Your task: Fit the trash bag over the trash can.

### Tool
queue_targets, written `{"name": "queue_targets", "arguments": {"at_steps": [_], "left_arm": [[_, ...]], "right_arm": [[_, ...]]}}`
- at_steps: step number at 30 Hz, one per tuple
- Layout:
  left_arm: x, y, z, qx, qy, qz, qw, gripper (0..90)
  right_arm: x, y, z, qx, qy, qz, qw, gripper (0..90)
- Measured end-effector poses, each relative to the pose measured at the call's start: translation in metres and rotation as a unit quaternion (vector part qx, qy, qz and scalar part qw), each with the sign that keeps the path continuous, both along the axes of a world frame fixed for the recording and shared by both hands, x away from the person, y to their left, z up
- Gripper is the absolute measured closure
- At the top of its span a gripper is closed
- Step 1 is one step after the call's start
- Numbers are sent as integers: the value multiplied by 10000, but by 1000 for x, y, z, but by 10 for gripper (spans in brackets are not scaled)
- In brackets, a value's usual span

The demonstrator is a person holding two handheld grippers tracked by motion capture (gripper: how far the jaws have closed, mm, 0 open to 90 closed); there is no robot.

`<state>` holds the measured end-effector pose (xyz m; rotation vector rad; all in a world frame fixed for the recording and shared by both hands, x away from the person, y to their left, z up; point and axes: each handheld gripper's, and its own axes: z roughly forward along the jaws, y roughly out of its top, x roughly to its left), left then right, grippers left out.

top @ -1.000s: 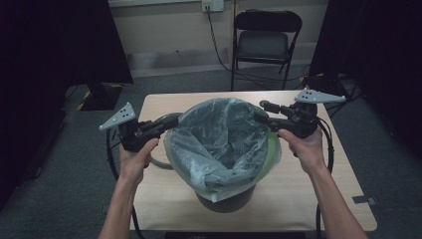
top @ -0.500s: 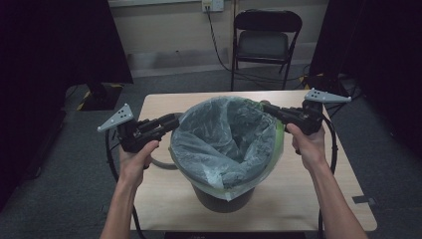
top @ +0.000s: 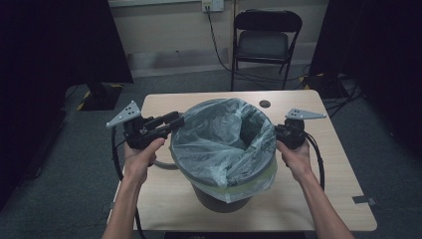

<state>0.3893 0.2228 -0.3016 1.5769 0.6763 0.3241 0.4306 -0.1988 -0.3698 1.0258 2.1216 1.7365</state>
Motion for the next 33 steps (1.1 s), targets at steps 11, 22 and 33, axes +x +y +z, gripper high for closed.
{"name": "queue_targets", "arguments": {"at_steps": [11,22,33], "left_arm": [[4,11,0,-42,-39,110,9999,900],[-1,24,-23,-151,222,341,9991,840],[0,6,7,-75,-87,180,9998,566]], "right_arm": [[1,-22,42,26,-395,-530,9978,536],[3,-23,54,26,-362,-560,9978,500],[4,-10,87,84,-536,-216,9983,327]]}}
